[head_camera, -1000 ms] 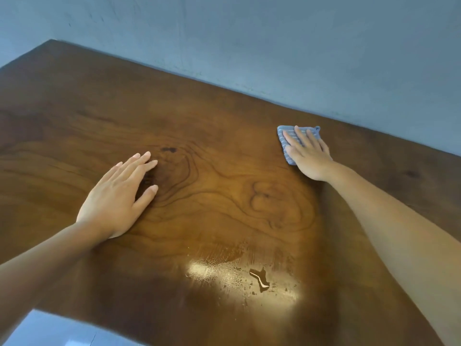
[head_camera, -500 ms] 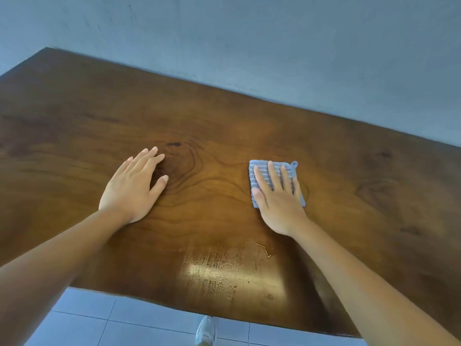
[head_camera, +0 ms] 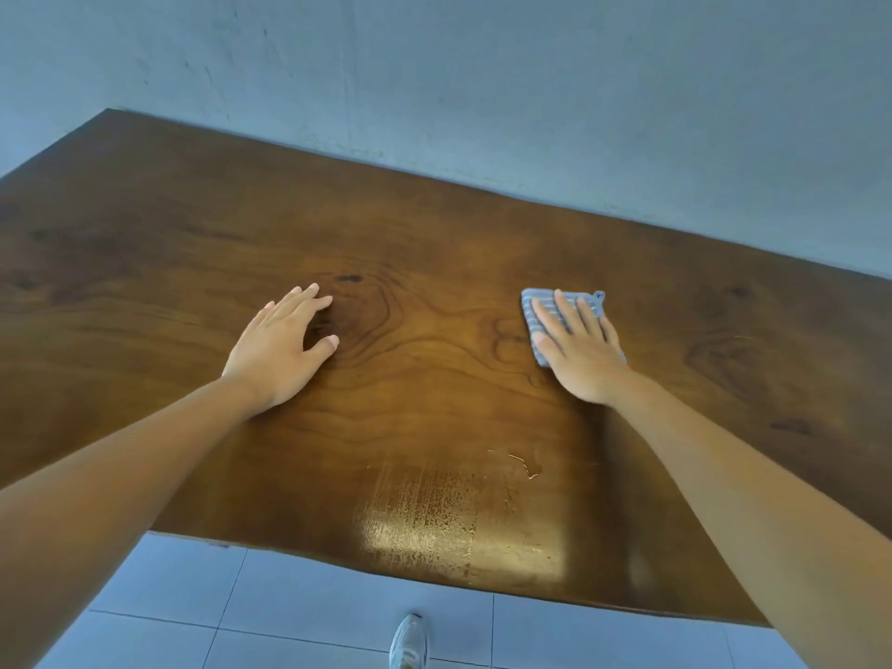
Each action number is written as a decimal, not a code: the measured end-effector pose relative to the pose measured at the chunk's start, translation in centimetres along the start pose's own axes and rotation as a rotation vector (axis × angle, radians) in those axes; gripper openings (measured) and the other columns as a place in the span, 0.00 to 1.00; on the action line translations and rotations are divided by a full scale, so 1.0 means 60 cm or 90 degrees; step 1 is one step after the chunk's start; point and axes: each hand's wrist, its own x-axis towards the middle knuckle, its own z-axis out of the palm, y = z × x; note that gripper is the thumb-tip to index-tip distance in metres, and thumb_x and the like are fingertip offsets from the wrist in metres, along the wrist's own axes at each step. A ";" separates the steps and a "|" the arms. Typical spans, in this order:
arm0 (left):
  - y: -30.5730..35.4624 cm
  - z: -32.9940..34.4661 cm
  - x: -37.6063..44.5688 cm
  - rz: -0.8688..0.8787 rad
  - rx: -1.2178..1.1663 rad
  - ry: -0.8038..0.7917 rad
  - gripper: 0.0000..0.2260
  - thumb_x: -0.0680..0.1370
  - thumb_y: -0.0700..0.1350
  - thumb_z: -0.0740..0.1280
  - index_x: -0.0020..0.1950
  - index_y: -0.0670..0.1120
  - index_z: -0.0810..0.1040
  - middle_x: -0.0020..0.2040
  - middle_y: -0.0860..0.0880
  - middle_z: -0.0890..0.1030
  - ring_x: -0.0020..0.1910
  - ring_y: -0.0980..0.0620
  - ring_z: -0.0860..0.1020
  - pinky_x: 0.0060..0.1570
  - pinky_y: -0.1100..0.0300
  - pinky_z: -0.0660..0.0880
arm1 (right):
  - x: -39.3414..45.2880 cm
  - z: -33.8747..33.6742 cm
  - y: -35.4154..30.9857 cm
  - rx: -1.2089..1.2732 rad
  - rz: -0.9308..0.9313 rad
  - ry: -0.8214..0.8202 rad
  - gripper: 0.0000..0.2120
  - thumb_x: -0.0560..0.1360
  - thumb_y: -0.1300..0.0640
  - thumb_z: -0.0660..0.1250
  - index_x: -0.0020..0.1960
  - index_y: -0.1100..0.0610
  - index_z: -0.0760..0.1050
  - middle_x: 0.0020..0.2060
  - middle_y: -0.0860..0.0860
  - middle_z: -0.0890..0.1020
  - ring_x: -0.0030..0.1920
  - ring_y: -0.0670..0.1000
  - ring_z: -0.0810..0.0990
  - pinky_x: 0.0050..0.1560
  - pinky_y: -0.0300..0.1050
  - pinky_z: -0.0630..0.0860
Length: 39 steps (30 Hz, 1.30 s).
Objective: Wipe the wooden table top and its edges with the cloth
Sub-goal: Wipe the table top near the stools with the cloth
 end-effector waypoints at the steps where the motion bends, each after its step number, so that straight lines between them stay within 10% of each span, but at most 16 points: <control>1: 0.006 0.000 -0.001 -0.007 0.005 -0.002 0.26 0.84 0.54 0.62 0.81 0.51 0.63 0.83 0.53 0.57 0.82 0.56 0.50 0.80 0.55 0.46 | 0.010 -0.004 -0.006 0.017 0.042 -0.001 0.26 0.84 0.39 0.38 0.82 0.38 0.38 0.82 0.45 0.37 0.81 0.52 0.34 0.79 0.56 0.36; 8: 0.097 0.016 -0.061 -0.022 -0.050 0.011 0.27 0.84 0.53 0.62 0.81 0.47 0.62 0.83 0.48 0.59 0.83 0.50 0.51 0.80 0.51 0.48 | -0.015 0.001 -0.083 0.084 0.157 -0.031 0.28 0.85 0.40 0.36 0.82 0.43 0.32 0.81 0.51 0.32 0.80 0.59 0.30 0.78 0.62 0.32; 23: 0.154 0.087 -0.175 0.044 0.163 0.016 0.29 0.85 0.60 0.44 0.84 0.50 0.50 0.84 0.49 0.50 0.83 0.50 0.47 0.81 0.51 0.48 | -0.326 0.096 -0.069 -0.081 -0.262 0.011 0.27 0.84 0.36 0.37 0.81 0.37 0.34 0.81 0.43 0.34 0.79 0.49 0.29 0.78 0.53 0.31; 33: 0.149 0.092 -0.172 0.056 0.183 0.014 0.31 0.83 0.61 0.40 0.84 0.50 0.53 0.84 0.49 0.53 0.83 0.49 0.50 0.81 0.48 0.51 | -0.189 0.067 -0.087 0.052 0.118 0.024 0.27 0.85 0.40 0.37 0.82 0.41 0.35 0.82 0.49 0.35 0.81 0.56 0.33 0.79 0.58 0.34; 39: 0.152 0.091 -0.171 0.057 0.182 0.017 0.33 0.81 0.62 0.38 0.84 0.50 0.54 0.84 0.49 0.54 0.83 0.48 0.51 0.81 0.48 0.51 | -0.278 0.107 -0.161 0.081 0.080 0.059 0.28 0.84 0.41 0.37 0.82 0.42 0.34 0.82 0.51 0.36 0.81 0.58 0.33 0.79 0.60 0.34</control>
